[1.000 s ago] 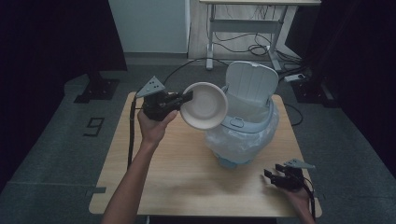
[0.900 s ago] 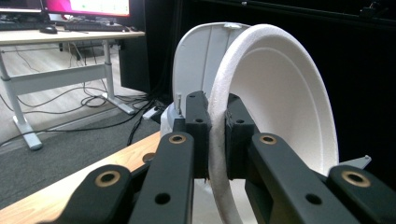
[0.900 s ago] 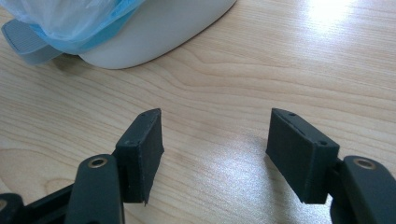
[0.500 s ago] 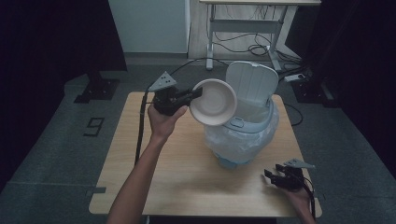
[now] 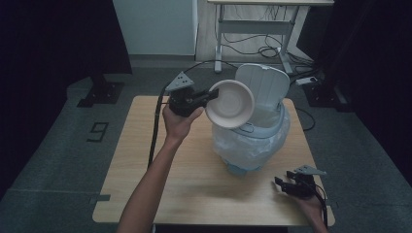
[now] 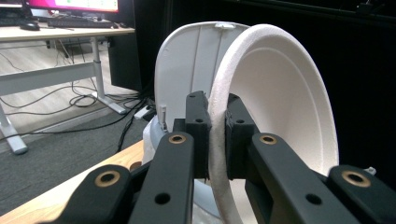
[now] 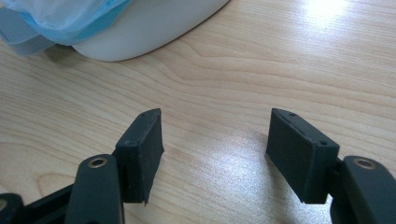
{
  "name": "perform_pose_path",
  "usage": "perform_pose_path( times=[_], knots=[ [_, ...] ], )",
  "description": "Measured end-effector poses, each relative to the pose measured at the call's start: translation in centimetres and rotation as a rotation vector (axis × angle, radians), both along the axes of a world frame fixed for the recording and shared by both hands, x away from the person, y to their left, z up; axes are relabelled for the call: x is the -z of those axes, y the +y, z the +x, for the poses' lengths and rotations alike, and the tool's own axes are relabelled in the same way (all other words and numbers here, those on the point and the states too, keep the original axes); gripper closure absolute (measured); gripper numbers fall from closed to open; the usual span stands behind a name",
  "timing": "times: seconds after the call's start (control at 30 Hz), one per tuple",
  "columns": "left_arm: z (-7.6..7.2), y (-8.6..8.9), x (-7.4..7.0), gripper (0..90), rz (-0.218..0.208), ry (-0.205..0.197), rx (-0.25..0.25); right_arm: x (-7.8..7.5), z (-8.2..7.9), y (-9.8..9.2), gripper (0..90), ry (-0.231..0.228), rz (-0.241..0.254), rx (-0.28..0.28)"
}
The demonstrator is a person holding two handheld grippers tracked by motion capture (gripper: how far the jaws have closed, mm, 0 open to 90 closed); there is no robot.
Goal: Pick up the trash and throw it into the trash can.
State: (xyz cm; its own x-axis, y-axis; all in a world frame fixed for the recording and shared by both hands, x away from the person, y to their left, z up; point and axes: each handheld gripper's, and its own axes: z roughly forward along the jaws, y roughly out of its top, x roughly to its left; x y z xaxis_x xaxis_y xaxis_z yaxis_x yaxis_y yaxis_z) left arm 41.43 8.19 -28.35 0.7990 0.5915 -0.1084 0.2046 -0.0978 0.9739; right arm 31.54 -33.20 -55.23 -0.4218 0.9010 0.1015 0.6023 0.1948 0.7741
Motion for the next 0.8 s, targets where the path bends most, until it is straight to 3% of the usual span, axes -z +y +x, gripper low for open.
perform_pose_path(
  times=[0.33,0.8],
  knots=[
    [0.8,-1.9,-1.2,82.7,0.016,-0.015,0.003,0.0,0.1,0.1,35.4,0.005,-0.016,-0.005],
    [2.0,-4.4,-1.0,82.6,0.027,-0.011,0.021,0.0,0.0,0.2,35.4,0.005,-0.02,-0.005]
  ],
)
